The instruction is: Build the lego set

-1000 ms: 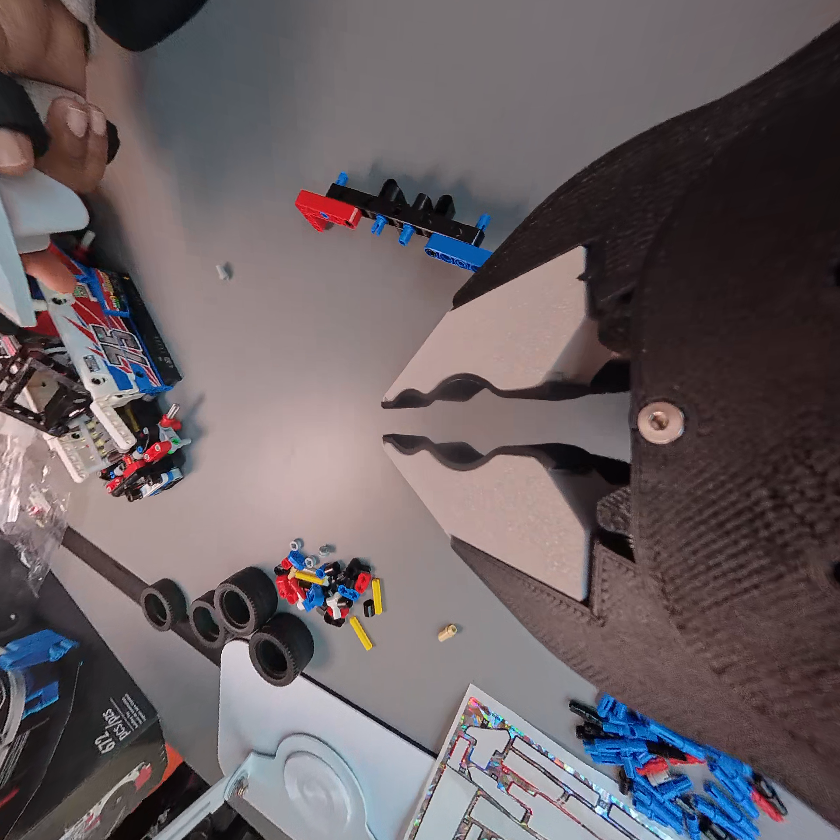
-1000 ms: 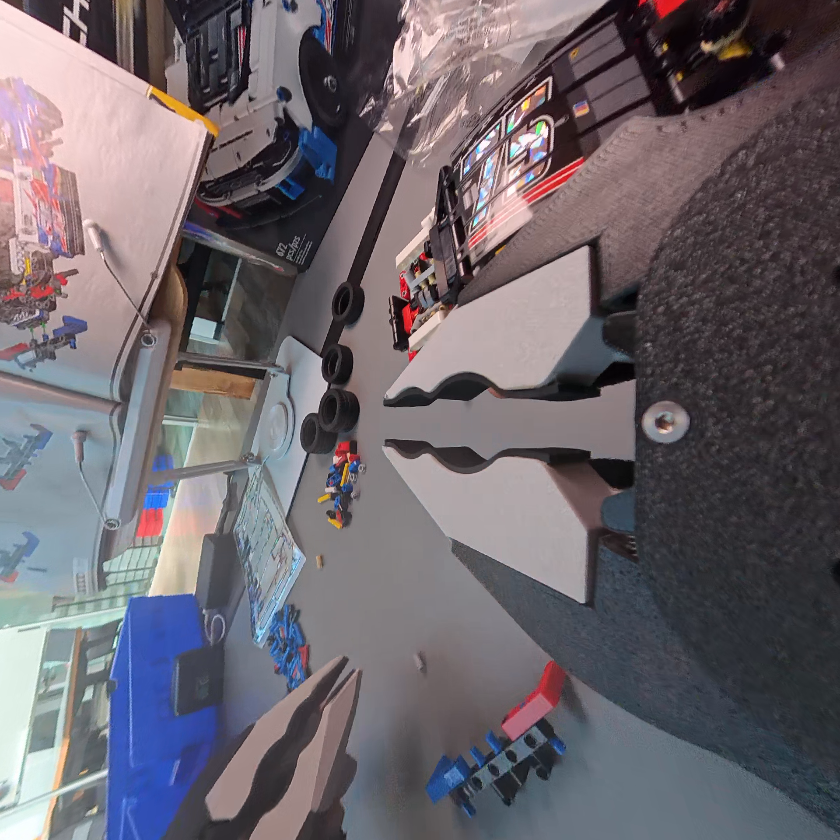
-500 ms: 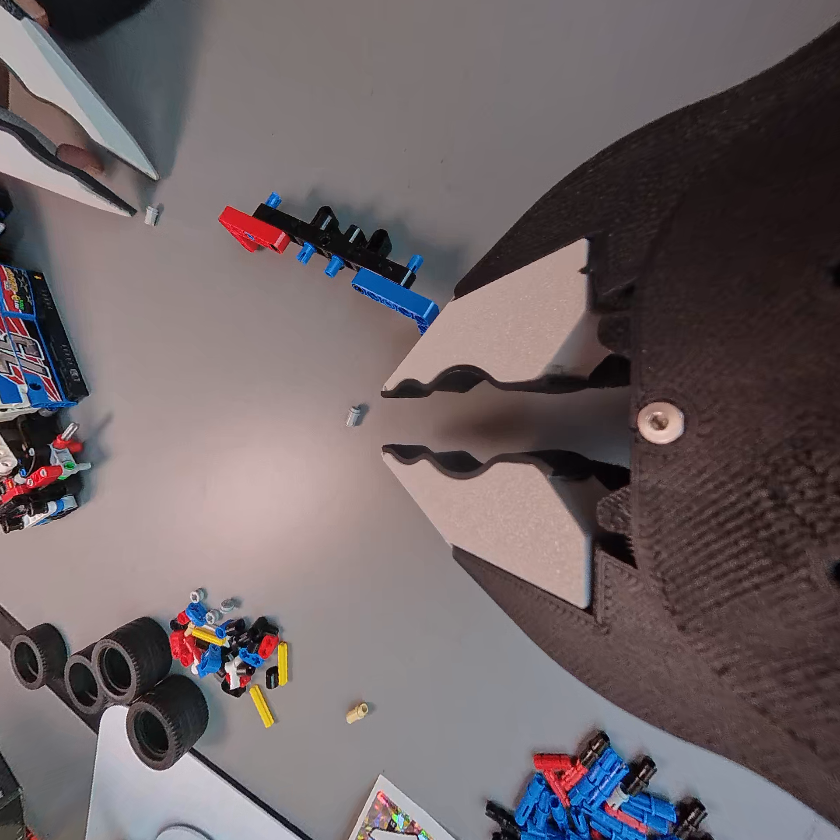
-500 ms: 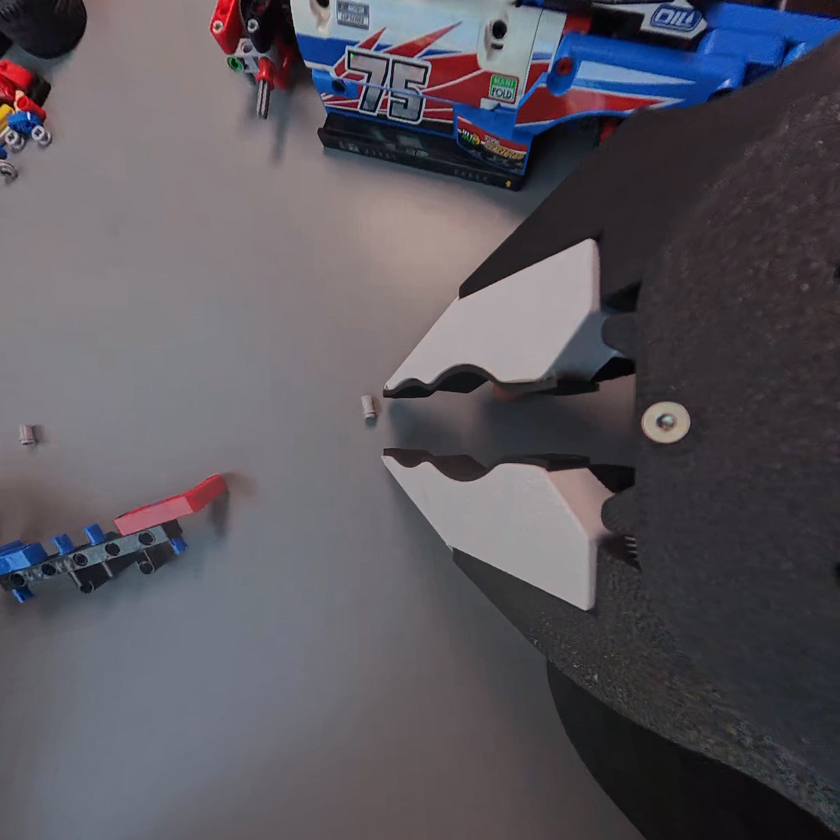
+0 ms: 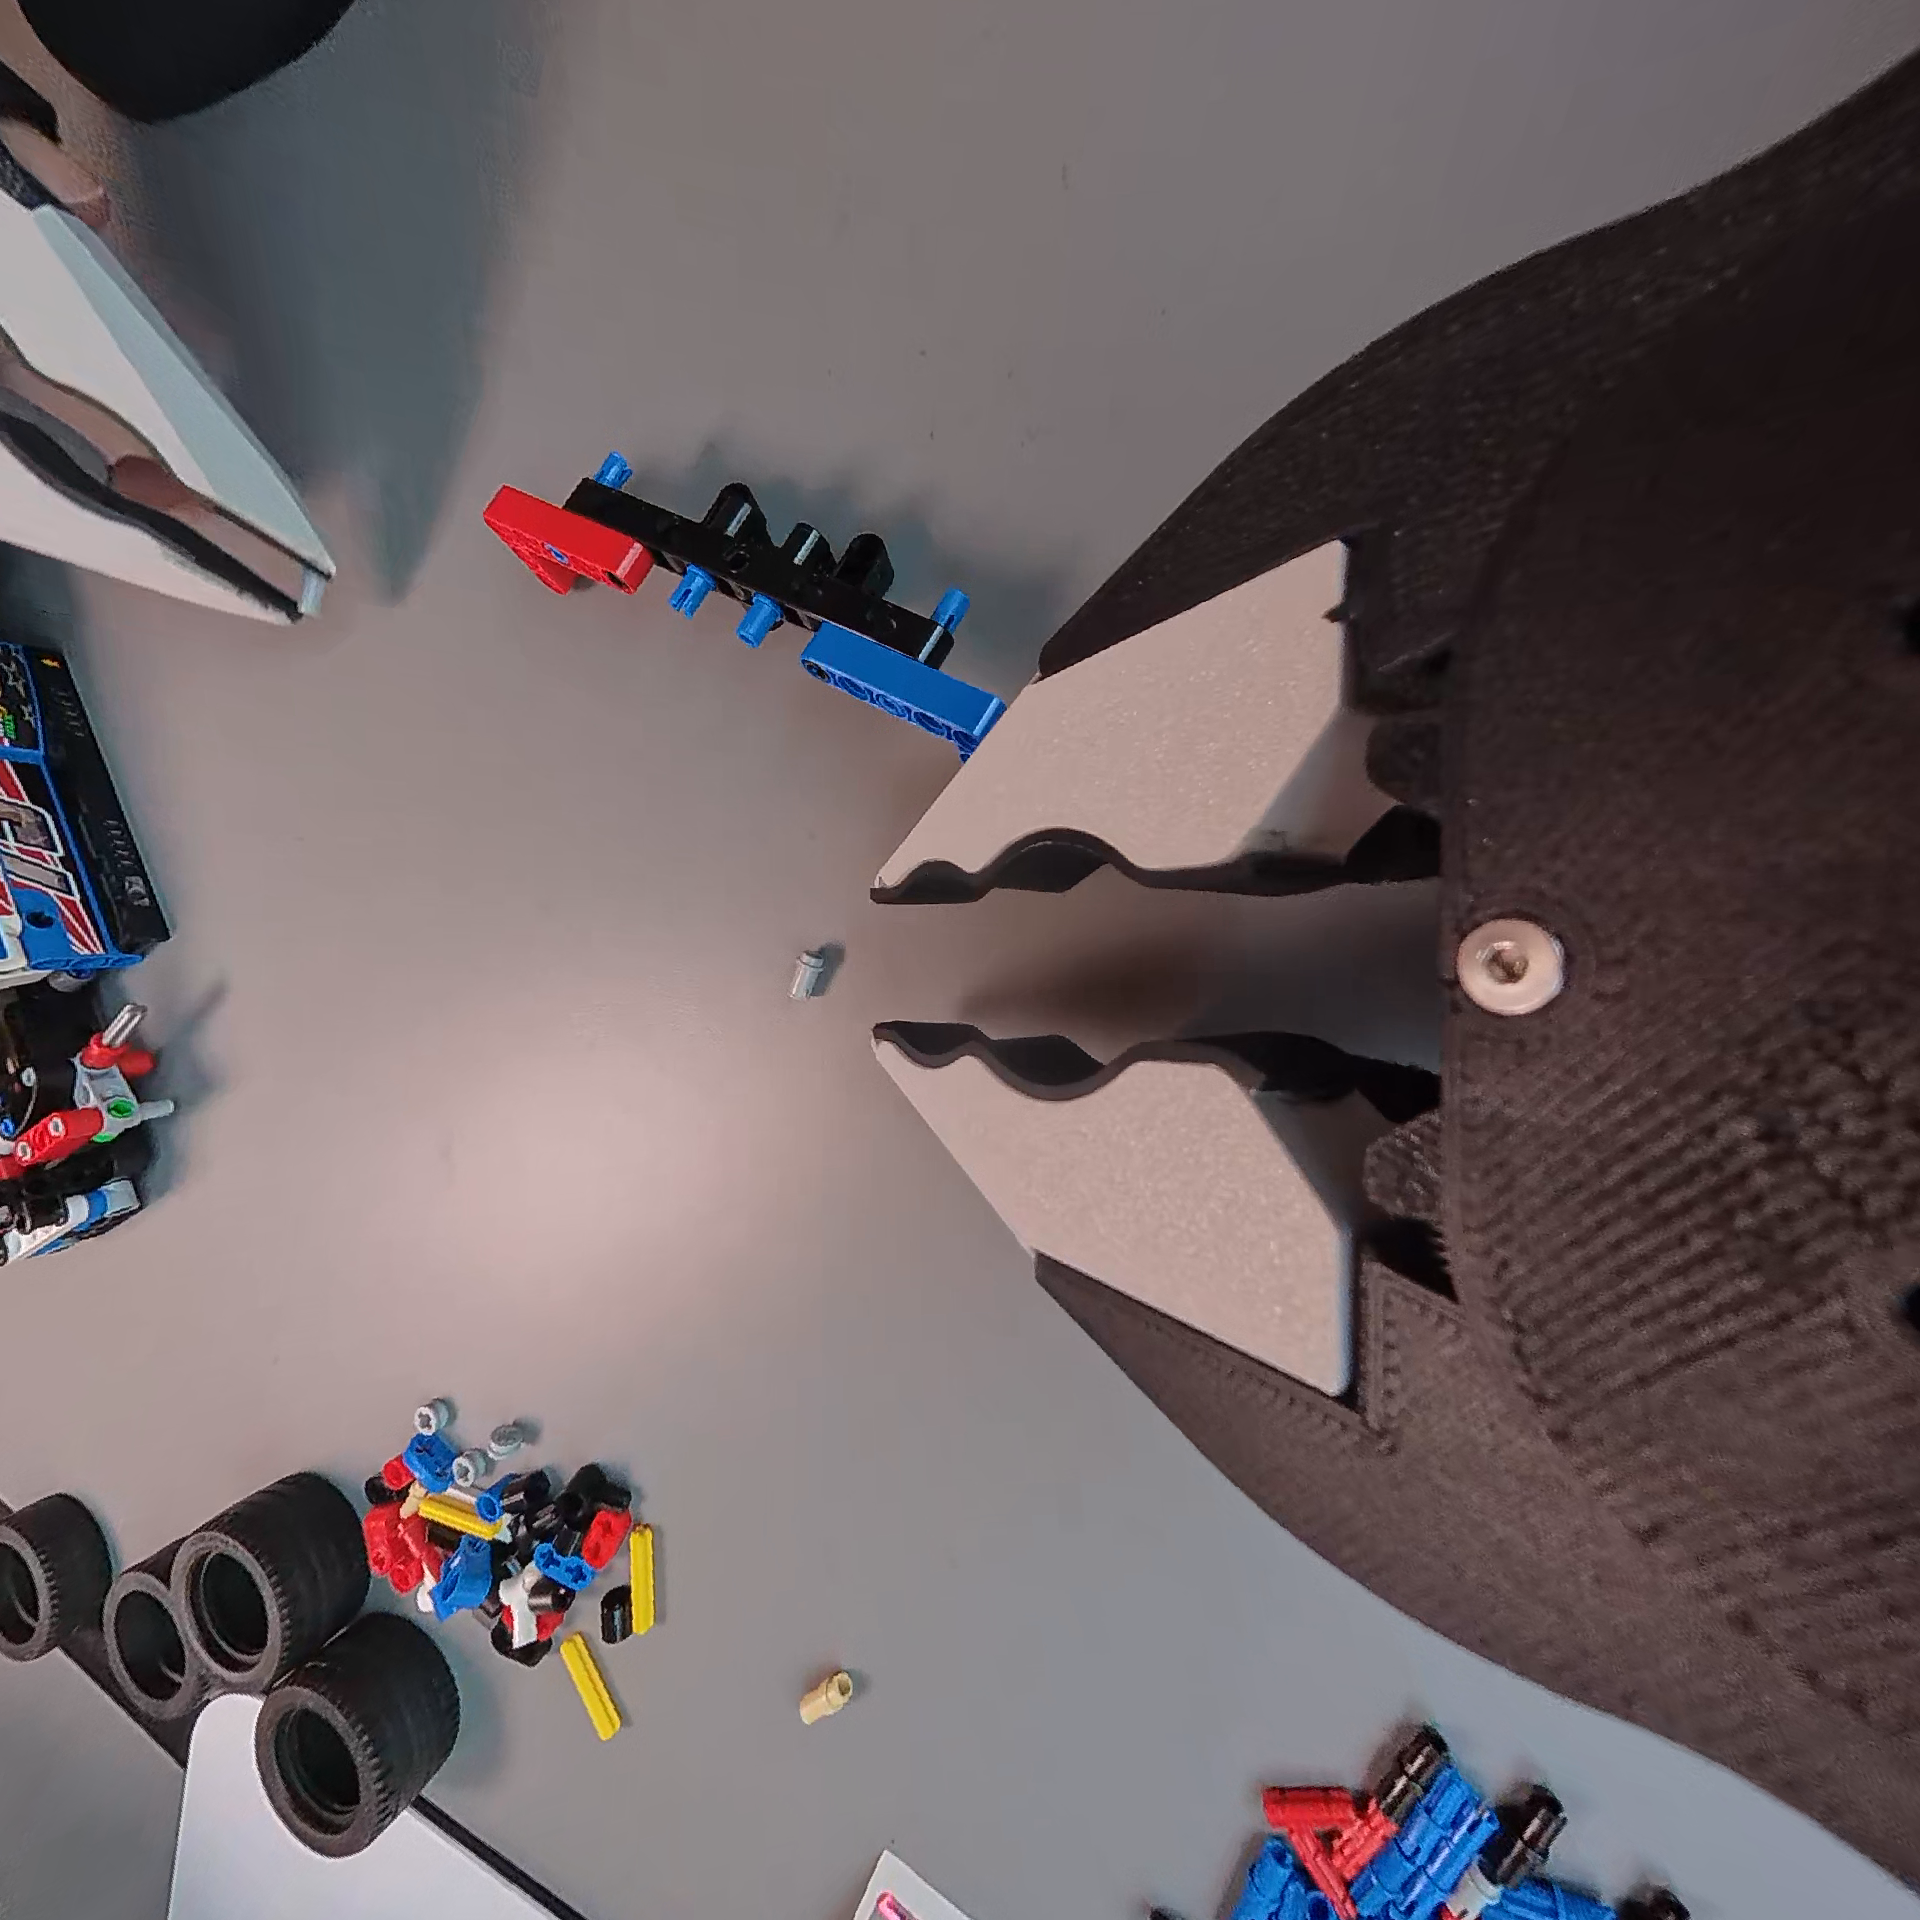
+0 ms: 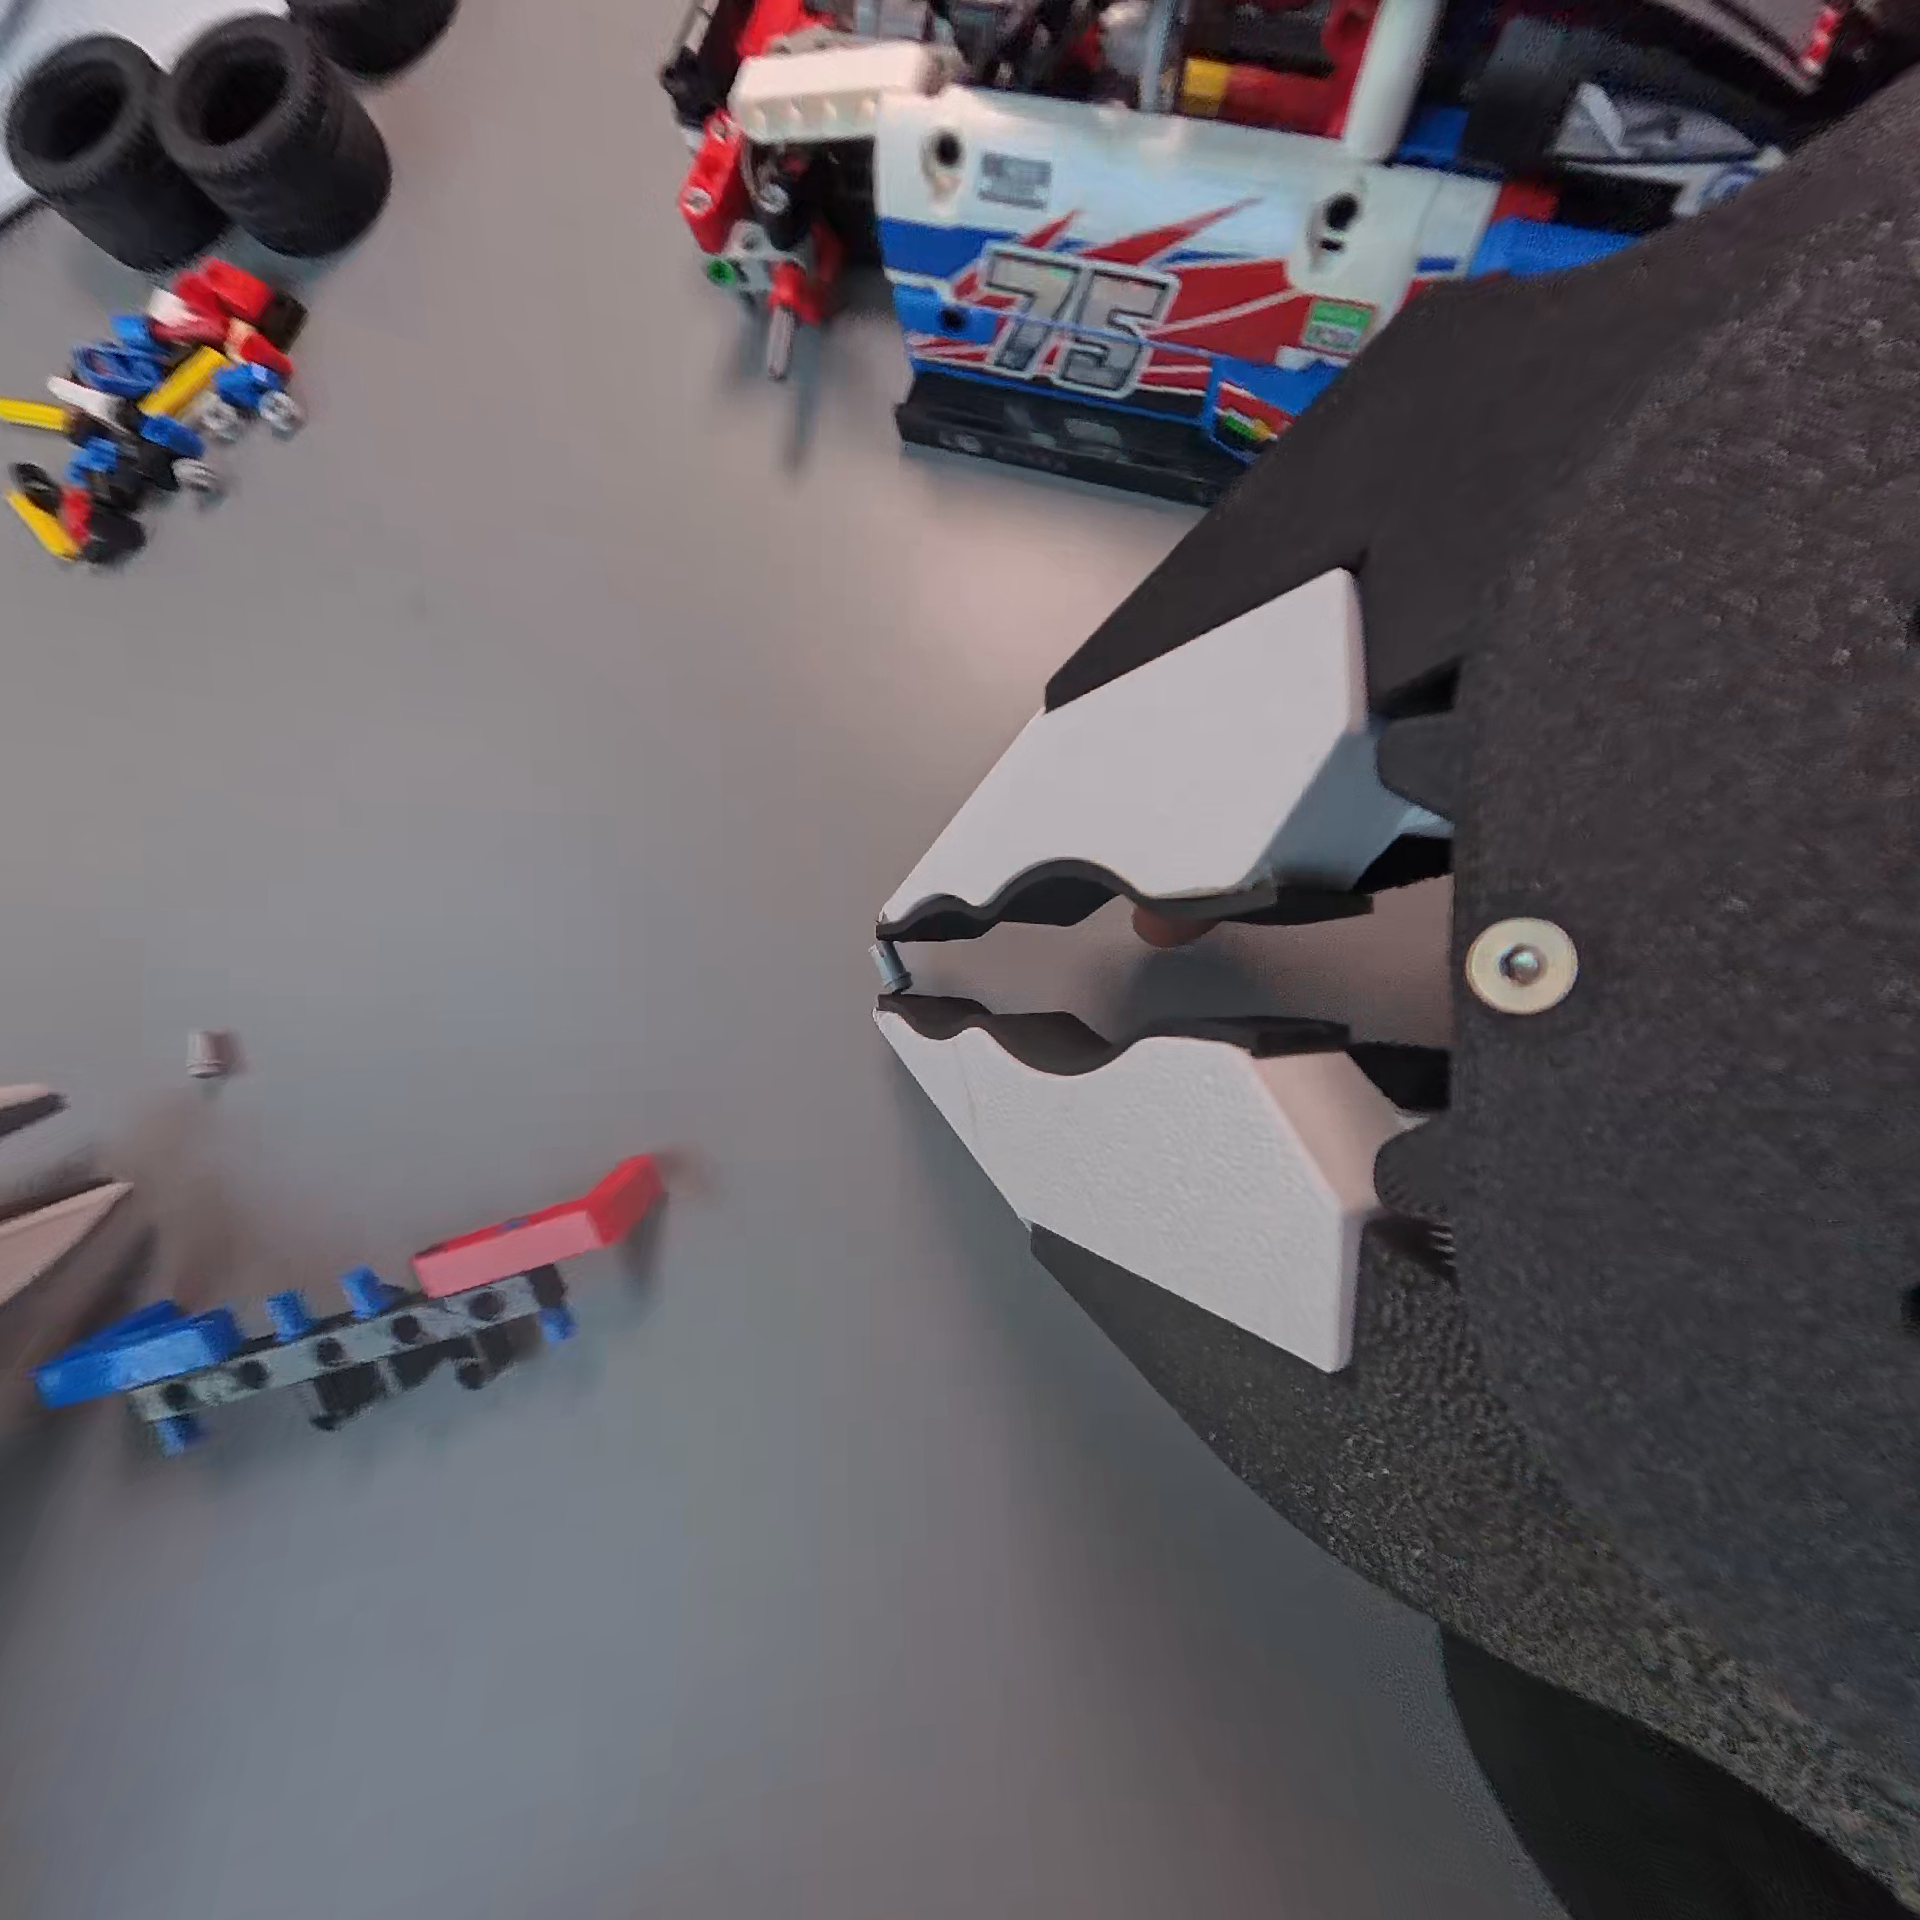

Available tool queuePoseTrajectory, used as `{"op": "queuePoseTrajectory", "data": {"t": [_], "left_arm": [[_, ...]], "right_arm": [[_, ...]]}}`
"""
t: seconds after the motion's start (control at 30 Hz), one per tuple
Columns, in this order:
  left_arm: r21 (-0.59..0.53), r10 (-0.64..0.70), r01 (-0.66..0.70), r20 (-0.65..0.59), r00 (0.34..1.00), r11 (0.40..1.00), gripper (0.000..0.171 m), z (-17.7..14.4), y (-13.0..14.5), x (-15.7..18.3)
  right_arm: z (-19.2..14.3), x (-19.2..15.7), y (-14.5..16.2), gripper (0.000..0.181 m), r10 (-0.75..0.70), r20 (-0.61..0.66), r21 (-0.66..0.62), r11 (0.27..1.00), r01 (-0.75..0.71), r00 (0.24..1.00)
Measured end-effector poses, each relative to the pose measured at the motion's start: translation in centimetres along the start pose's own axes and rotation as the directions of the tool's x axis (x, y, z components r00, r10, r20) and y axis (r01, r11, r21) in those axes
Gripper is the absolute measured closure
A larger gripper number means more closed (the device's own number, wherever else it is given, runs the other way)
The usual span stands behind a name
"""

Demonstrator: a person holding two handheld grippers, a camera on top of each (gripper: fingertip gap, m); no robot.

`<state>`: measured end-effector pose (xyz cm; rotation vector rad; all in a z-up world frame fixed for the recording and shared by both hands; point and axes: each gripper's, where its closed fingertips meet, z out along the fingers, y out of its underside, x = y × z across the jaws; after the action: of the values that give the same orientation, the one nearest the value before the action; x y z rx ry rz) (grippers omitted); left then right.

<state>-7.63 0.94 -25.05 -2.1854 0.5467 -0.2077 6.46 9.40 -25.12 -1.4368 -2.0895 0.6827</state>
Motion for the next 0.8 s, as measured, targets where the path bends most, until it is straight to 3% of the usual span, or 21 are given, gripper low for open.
{"op": "queuePoseTrajectory", "data": {"t": [0.1, 0.33, 0.8], "left_arm": [[-0.017, -0.015, 0.015, -0.027, 1.0, 1.0, 0.146, 0.6, 0.0, 0.0], [-0.069, 0.056, -0.057, -0.016, 0.998, 0.996, 0.155, 1.5, -0.1, -0.4], [-0.067, 0.096, -0.096, -0.005, 0.995, 0.993, 0.168, 2.2, -0.6, 0.0]], "right_arm": [[2.0, 0.8, -4.3, 0.173, -0.008, -0.005, 0.1, 0.995, 0.009, 1.0], [8.9, -0.5, -9.3, 0.173, -0.117, 0.048, 0.028, 0.993, 0.116, 0.992], [9.8, -1.2, -10.1, 0.166, -0.082, 0.082, -0.014, 0.996, 0.083, 0.993]]}}
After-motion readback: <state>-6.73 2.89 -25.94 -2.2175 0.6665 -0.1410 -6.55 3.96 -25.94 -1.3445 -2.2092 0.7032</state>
